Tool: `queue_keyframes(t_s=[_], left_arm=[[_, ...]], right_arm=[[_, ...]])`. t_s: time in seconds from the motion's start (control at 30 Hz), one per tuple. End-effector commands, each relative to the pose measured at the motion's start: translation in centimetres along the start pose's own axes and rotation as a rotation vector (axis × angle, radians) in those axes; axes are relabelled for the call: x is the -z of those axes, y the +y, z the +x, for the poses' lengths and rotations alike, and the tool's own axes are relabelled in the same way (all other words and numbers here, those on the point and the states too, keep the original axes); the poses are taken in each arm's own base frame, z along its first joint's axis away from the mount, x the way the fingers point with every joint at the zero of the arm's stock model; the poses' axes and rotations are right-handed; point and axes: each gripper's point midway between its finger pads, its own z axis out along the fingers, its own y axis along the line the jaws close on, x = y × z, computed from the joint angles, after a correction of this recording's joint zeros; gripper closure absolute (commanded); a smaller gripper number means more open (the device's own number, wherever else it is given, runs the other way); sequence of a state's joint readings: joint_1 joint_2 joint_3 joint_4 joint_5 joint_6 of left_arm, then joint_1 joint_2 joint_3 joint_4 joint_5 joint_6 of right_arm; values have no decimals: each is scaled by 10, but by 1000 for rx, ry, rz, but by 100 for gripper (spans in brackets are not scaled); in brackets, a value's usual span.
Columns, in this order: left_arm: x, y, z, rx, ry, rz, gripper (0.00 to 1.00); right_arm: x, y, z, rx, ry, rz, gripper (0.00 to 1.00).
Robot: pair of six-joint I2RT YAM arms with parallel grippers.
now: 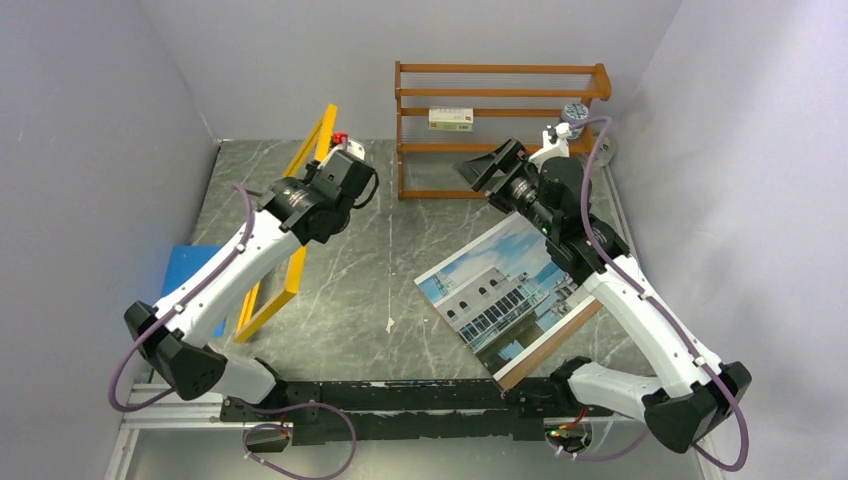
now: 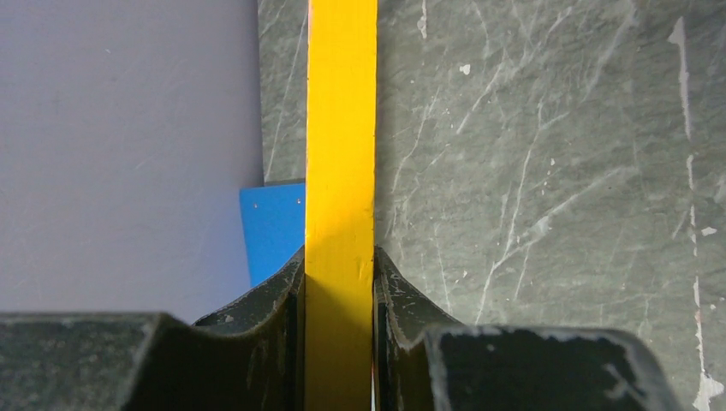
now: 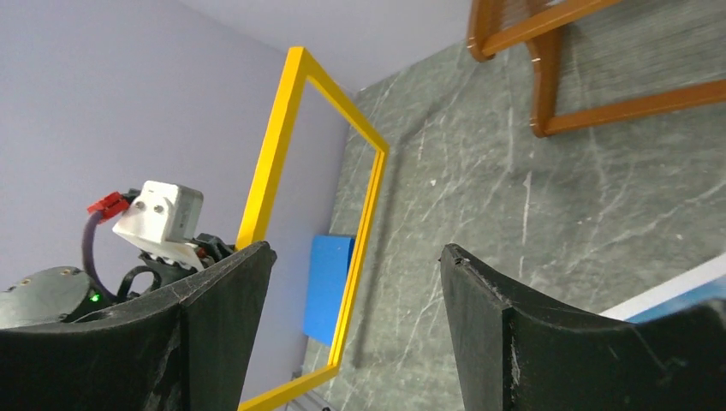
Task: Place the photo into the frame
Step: Turn over the photo frame at the center of the board.
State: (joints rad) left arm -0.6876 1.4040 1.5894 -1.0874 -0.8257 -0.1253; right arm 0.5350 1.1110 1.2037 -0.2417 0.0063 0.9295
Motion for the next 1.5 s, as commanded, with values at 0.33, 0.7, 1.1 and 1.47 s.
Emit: queue_keyframes(t_s=[0.33, 0.7, 1.1, 1.47], left_arm=[[-60, -80, 32, 54, 119, 38, 94], [-80, -184, 72, 113, 279, 345, 83], [-112, -265, 110, 130, 434, 444, 73], [-97, -272, 113, 181, 465, 519, 46]], right_arm=[[8, -107, 31, -107, 48, 230, 25], [5, -173, 68, -155, 137, 368, 25], [5, -228, 111, -116, 258, 479, 24], [28, -272, 144, -74, 406, 658, 25]])
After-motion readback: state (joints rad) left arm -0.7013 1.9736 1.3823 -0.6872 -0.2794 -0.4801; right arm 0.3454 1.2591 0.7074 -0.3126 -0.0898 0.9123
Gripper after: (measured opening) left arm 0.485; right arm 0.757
